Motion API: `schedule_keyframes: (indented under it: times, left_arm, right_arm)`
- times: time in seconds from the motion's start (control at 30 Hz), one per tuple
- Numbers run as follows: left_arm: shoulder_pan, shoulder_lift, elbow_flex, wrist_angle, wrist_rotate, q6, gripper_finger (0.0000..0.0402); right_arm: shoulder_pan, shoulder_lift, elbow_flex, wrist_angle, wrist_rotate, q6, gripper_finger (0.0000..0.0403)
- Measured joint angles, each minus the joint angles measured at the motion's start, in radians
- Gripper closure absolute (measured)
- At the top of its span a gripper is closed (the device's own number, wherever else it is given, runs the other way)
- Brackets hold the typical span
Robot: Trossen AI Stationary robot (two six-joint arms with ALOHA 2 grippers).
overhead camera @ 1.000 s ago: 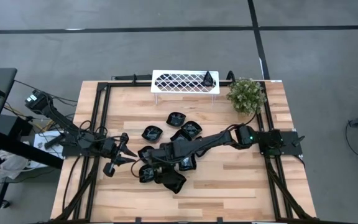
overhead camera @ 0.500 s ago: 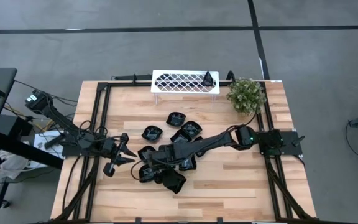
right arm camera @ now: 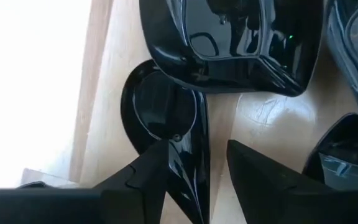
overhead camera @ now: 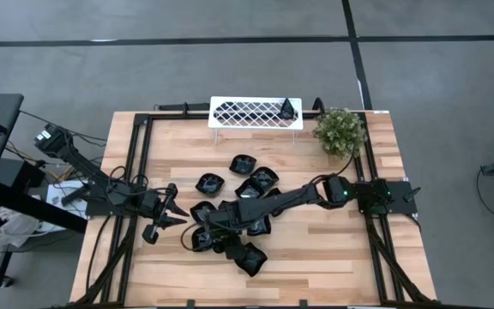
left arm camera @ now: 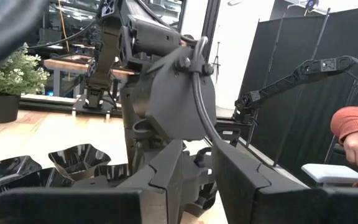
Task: Pick & Place Mini shaped plates
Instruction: Stack the drop-shaped plate on top of the drop-shaped plates on the shelf
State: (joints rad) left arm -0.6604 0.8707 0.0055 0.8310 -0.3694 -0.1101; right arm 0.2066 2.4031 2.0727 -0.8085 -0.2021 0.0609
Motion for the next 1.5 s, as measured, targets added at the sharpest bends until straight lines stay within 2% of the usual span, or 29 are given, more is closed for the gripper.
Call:
schedule_keyframes:
  times: [0.17, 0.6, 0.93, 1.5]
  left_arm:
    - [0.0, 0.0, 0.0, 0.0, 0.0, 0.0, 0.0312]
    - [0.0, 0.0, 0.0, 0.0, 0.0, 0.0, 0.0312]
    - [0.0, 0.0, 0.0, 0.0, 0.0, 0.0, 0.0312]
    - [0.0, 0.0, 0.0, 0.007, -0.025, -0.003, 0.0312]
  right_arm:
    - [0.001, 0.0, 0.0, 0.0, 0.017, 0.0, 0.0273]
    - [0.0, 0.0, 0.0, -0.001, 0.019, 0.0, 0.0396]
    - [0.0, 0.0, 0.01, -0.041, 0.018, 0.0, 0.0399]
    - [0.023, 0.0, 0.261, -0.226, 0.02, -0.097, 0.0402]
